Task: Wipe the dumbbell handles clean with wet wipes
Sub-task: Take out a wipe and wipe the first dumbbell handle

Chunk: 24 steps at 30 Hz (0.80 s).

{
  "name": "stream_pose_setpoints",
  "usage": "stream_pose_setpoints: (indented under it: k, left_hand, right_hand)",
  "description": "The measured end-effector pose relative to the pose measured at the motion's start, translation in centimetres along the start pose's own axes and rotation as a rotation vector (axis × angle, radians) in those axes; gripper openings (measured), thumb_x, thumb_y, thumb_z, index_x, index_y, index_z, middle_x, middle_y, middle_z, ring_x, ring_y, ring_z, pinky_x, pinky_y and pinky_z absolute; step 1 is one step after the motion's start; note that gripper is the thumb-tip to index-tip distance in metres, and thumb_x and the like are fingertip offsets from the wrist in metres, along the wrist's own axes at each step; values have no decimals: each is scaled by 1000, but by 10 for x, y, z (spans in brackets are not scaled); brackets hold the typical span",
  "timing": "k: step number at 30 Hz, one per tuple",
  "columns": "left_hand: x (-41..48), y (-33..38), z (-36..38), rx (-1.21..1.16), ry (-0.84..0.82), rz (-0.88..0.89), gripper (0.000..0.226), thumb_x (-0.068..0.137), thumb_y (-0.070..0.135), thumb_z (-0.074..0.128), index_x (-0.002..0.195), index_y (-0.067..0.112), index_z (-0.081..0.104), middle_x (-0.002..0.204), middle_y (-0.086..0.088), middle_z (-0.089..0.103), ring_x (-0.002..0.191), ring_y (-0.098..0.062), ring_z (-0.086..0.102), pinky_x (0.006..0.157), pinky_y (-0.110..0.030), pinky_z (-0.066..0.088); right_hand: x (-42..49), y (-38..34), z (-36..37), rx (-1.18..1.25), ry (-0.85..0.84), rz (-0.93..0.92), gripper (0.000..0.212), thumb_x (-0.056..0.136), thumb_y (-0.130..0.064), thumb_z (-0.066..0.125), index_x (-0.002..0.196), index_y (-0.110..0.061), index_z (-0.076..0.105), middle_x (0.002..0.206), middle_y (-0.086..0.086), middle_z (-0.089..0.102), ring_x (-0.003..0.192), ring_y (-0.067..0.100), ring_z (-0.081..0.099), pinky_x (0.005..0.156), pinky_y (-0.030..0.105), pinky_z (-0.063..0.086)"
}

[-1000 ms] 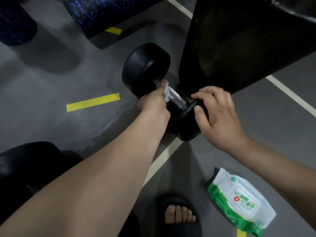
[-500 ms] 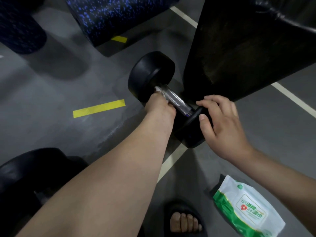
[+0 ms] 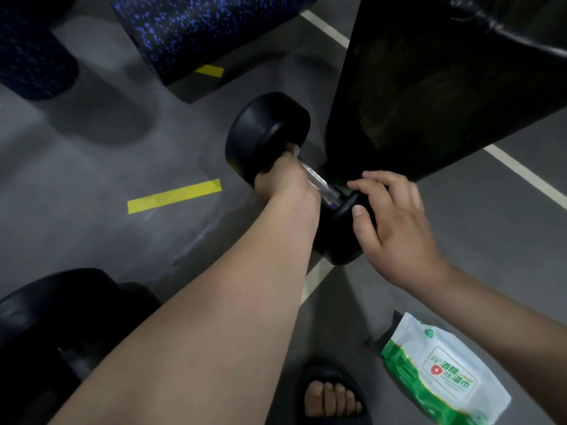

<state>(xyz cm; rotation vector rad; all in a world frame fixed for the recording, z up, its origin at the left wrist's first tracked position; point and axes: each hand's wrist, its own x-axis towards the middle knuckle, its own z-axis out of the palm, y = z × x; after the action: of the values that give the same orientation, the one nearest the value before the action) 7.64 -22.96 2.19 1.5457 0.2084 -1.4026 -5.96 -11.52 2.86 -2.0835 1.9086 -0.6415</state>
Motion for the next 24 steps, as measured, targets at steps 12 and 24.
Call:
stream_pose_setpoints:
  k: [12, 24]
  left_hand:
    - [-2, -26, -30, 585, -298, 24, 23, 78, 22, 87, 89, 7, 73, 76, -8, 75, 63, -20, 73, 63, -31, 61]
    - [6, -26, -31, 215, -216, 11, 32, 78, 27, 87, 98, 10, 68, 89, -12, 77, 76, -27, 76, 74, -45, 63]
  right_hand:
    - [-1, 1, -1, 3, -3, -1, 42, 98, -37, 43, 135, -21, 57, 138, 2, 45, 126, 24, 41, 108, 43, 37]
    - [-2, -1, 1, 16, -11, 0, 41, 99, -35, 45, 136, -22, 55, 140, 1, 43, 128, 21, 38, 108, 44, 38]
